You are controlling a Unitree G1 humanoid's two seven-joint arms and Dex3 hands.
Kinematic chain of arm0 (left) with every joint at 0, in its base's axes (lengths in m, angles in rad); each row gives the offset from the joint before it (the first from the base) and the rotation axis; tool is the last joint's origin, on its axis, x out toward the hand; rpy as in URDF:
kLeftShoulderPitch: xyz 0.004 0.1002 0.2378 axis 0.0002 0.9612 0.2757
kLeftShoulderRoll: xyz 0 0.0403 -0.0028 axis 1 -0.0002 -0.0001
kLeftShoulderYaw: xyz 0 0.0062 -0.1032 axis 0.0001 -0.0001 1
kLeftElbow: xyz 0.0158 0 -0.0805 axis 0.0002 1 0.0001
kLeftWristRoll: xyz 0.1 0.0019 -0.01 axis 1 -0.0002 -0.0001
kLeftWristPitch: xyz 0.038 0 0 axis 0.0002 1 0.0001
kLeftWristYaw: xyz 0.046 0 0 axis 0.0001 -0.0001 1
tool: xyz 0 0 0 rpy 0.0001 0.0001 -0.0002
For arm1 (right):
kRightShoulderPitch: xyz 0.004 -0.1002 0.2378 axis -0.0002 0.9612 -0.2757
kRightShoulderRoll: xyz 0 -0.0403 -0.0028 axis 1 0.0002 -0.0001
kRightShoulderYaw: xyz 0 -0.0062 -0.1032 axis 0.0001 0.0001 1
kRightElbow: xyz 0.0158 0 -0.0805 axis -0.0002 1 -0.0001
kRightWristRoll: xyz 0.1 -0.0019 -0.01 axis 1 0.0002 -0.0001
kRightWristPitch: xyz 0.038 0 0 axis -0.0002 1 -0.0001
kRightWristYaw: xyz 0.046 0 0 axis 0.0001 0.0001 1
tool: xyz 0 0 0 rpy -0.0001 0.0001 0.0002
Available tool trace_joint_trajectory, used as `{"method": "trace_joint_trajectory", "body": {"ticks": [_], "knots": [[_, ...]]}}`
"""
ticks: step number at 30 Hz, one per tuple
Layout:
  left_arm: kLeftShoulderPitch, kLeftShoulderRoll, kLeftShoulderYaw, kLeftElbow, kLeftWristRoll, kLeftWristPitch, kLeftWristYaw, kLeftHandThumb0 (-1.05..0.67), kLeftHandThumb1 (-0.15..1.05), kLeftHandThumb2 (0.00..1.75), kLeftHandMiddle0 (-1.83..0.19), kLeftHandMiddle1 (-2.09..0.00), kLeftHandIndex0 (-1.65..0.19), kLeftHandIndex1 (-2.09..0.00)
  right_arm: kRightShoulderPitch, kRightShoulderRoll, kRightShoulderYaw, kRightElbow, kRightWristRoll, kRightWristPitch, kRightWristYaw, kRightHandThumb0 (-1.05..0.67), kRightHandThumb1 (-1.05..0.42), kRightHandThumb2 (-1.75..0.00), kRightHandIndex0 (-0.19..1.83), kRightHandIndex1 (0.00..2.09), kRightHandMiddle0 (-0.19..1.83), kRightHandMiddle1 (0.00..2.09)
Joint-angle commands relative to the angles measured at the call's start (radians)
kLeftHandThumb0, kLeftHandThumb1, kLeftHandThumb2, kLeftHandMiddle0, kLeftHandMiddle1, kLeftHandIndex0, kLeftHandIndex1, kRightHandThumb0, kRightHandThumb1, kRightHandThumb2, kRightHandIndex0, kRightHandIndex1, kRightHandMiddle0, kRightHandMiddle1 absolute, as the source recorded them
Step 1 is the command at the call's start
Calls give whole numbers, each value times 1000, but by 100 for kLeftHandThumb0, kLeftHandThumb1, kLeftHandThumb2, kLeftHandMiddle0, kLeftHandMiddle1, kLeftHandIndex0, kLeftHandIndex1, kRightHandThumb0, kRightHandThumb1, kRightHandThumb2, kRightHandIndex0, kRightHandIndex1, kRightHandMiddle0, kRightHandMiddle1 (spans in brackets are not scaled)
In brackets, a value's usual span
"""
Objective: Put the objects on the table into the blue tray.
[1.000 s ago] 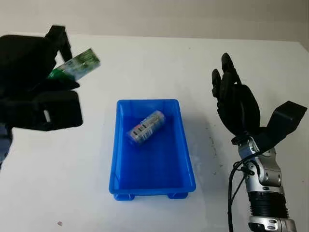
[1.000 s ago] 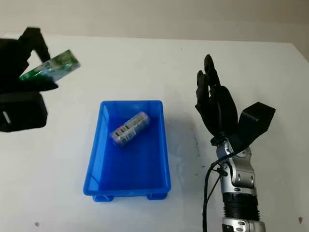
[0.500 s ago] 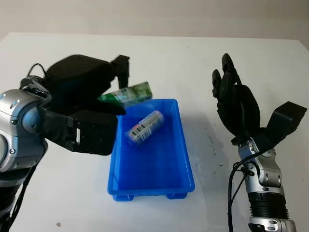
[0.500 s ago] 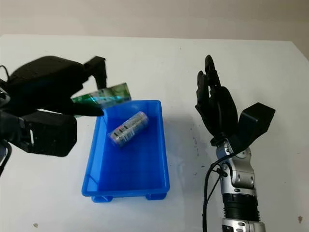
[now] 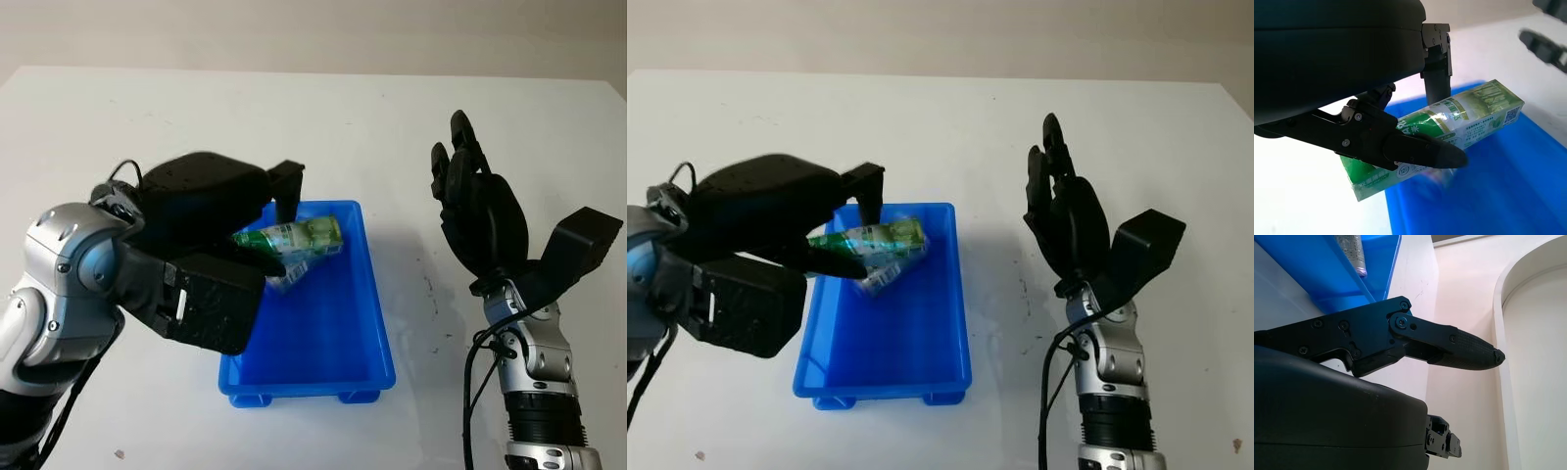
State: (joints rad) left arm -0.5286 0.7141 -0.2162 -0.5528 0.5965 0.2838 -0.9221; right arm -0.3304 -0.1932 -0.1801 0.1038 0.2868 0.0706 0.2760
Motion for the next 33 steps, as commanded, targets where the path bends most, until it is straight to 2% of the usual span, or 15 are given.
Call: {"method": "trace_joint_trajectory", "body": {"ticks": [1, 3, 6, 10, 13, 14, 15, 16, 17, 18, 19, 21, 25, 28, 33], "knots": [[7, -1, -7, -21, -19, -3, -14, -48, 105, 32, -114, -209, -42, -209, 4, 0, 0, -26, 4, 2, 0, -71, -105, -66, -19, 0, -19, 0], [22, -9, -2, -26, -44, -8, -9, -48, 105, 30, -115, -209, -43, -209, 3, 0, 1, -27, 2, 1, 0, -71, -105, -67, -19, 0, -19, 0], [35, -15, -2, -38, -67, 3, -11, -48, 105, 29, -110, -209, -32, -208, 2, 1, 1, -26, 5, 4, 0, -71, -105, -67, -19, 0, -19, 0], [48, -26, -6, -40, -91, 14, -7, -51, 105, 34, -104, -209, -27, -206, 2, 5, 1, -29, 2, 7, -9, -71, -105, -67, -19, 0, -19, 0], [47, -34, 5, -37, -156, 58, -33, -51, 105, 36, -74, -209, -8, -187, 2, 4, 5, -29, -2, 4, -12, -72, -105, -67, -19, 0, -19, 0], [43, -31, 5, -36, -176, 72, -44, -53, 105, 38, -52, -201, -3, -176, 2, 3, 5, -28, -1, 2, -10, -72, -105, -67, -19, 0, -19, 0], [41, -28, 5, -34, -193, 78, -50, -56, 105, 39, -36, -172, 2, -145, 2, 3, 5, -27, 0, 1, -10, -72, -105, -67, -19, 0, -19, 0], [41, -25, 6, -32, -206, 78, -50, -57, 105, 40, -31, -136, 2, -121, 1, 3, 4, -26, 4, 2, -8, -71, -105, -67, -19, 0, -19, 0], [43, -24, 8, -29, -219, 76, -46, -59, 105, 40, -30, -110, -1, -95, 1, 3, 4, -26, 6, 4, -9, -71, -105, -67, -19, 0, -19, 0], [45, -24, 10, -27, -231, 75, -41, -61, 105, 39, -26, -70, -1, -65, 1, 4, 4, -28, 6, 5, -11, -71, -105, -67, -19, 0, -19, 0], [43, -22, 10, -26, -241, 86, -44, -62, 105, 39, -25, -43, -2, -48, 1, 4, 5, -28, 6, 6, -12, -71, -105, -67, -19, 0, -19, 0], [35, -16, 9, -28, -256, 104, -47, -64, 105, 39, -8, -11, 6, -26, 0, 3, 6, -24, 4, 2, -10, -71, -105, -67, -19, 0, -19, 0], [14, -2, 12, -46, -273, 142, -48, -68, 105, 40, 15, -2, 18, -11, -4, 1, 7, -19, 4, 0, -6, -71, -105, -68, -19, 0, -19, 0], [-1, 0, 19, -60, -291, 186, -47, -71, 105, 38, 19, 0, 19, -2, -5, 5, 8, -22, 5, 4, -9, -71, -105, -68, -19, 0, -19, 0], [-3, -20, 73, -65, -352, 253, -2, -75, 105, 38, 19, 0, 19, 0, -9, 11, 9, -17, 10, 8, -10, -69, -105, -69, -19, 0, -19, 0]]}}
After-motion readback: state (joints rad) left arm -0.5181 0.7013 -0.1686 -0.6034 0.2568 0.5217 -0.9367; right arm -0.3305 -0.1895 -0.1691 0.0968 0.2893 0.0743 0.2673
